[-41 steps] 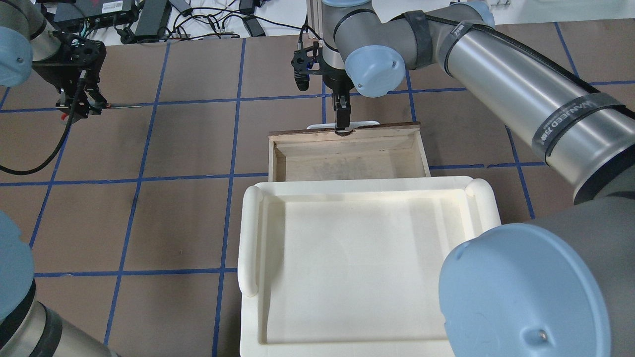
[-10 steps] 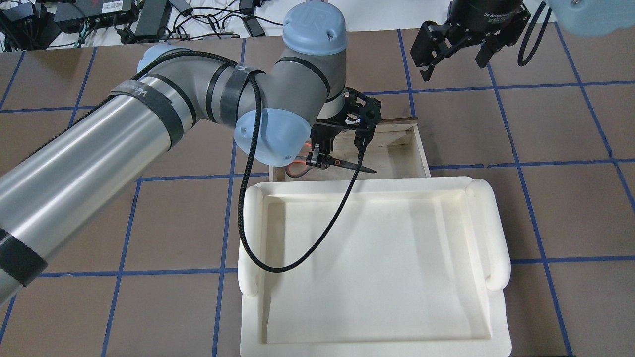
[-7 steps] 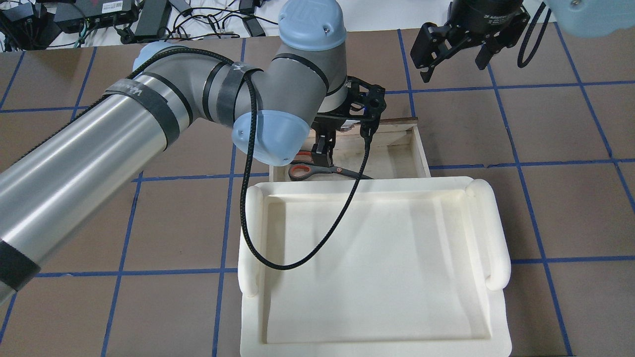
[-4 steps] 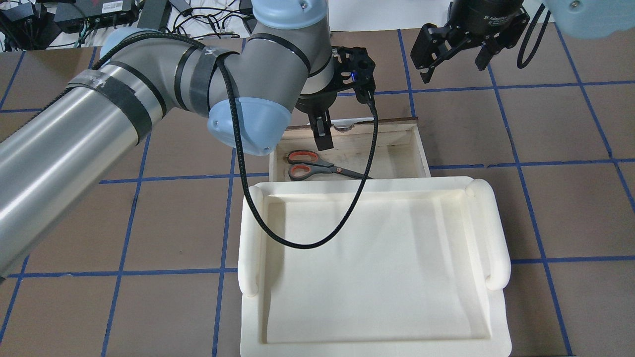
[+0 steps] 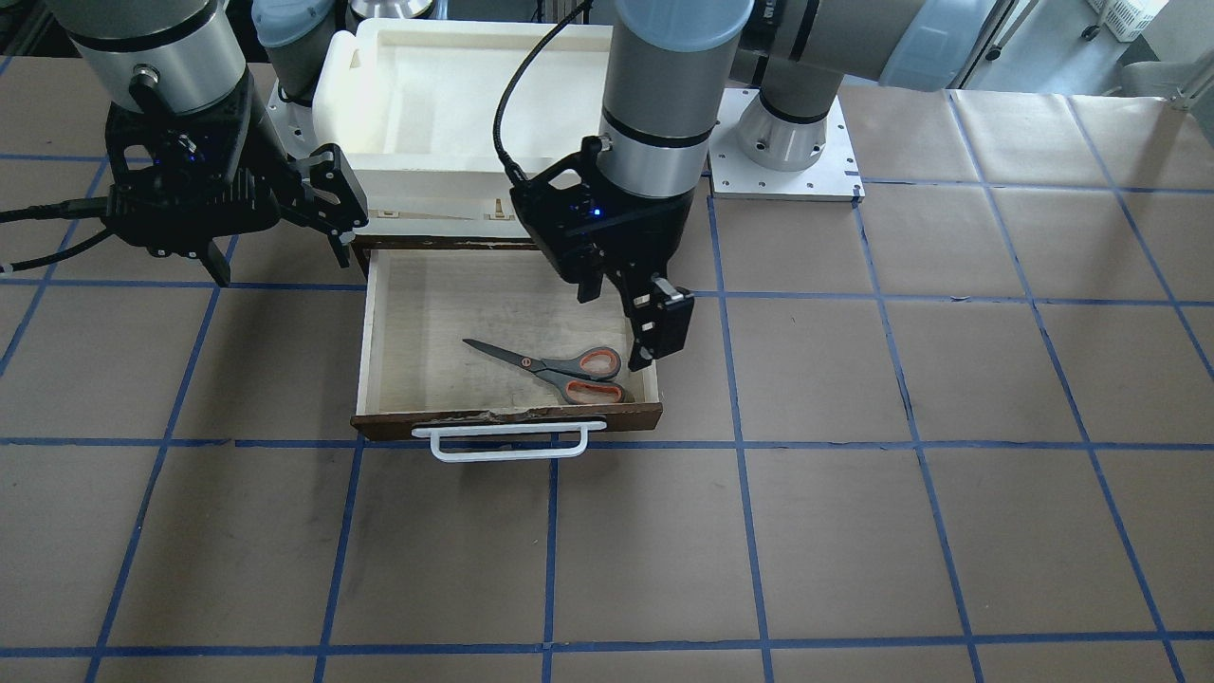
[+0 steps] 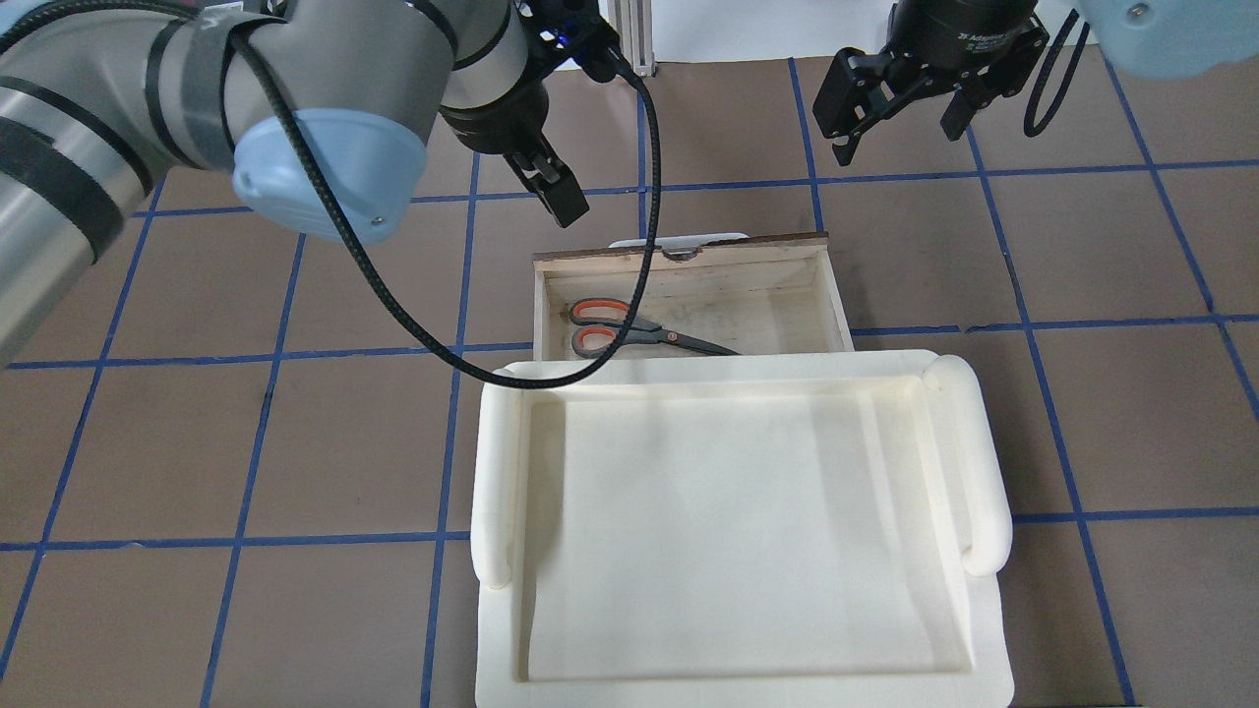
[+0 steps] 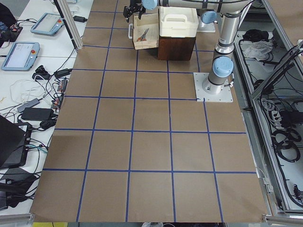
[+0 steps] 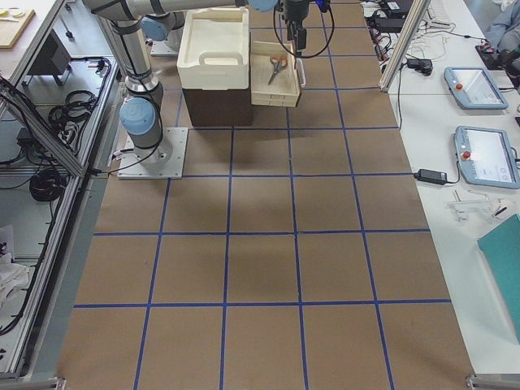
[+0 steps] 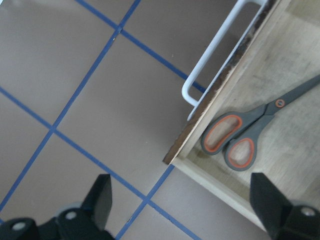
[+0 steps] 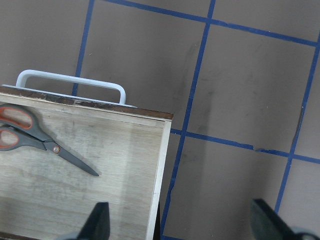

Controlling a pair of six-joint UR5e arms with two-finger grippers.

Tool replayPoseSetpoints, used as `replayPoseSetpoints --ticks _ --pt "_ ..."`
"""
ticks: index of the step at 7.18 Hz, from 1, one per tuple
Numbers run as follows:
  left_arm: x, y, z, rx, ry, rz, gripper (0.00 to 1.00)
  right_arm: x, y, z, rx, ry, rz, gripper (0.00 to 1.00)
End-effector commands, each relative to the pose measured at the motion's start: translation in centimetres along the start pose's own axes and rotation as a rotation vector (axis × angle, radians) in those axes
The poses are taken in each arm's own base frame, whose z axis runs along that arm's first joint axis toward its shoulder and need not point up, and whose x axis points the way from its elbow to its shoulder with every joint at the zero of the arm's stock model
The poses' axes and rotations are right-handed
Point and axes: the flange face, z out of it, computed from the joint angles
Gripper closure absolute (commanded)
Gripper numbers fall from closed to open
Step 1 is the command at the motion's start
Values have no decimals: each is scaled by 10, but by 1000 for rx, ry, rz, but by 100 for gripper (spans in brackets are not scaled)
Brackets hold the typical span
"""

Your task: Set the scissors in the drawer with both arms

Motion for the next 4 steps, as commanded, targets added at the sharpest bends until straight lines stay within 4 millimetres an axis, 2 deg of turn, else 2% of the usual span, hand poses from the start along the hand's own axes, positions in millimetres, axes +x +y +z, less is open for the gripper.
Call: replayPoseSetpoints --ticks 1,3,4 --pt "-58 41 -30 5 -43 -273 0 -2 0 -1 3 -7 -2 0" --pt "-101 80 -32 -38 -42 -571 0 -2 1 0 -1 -3 -1 0" --pt "-110 88 -28 -49 -44 -676 0 -2 1 0 0 -6 -1 0"
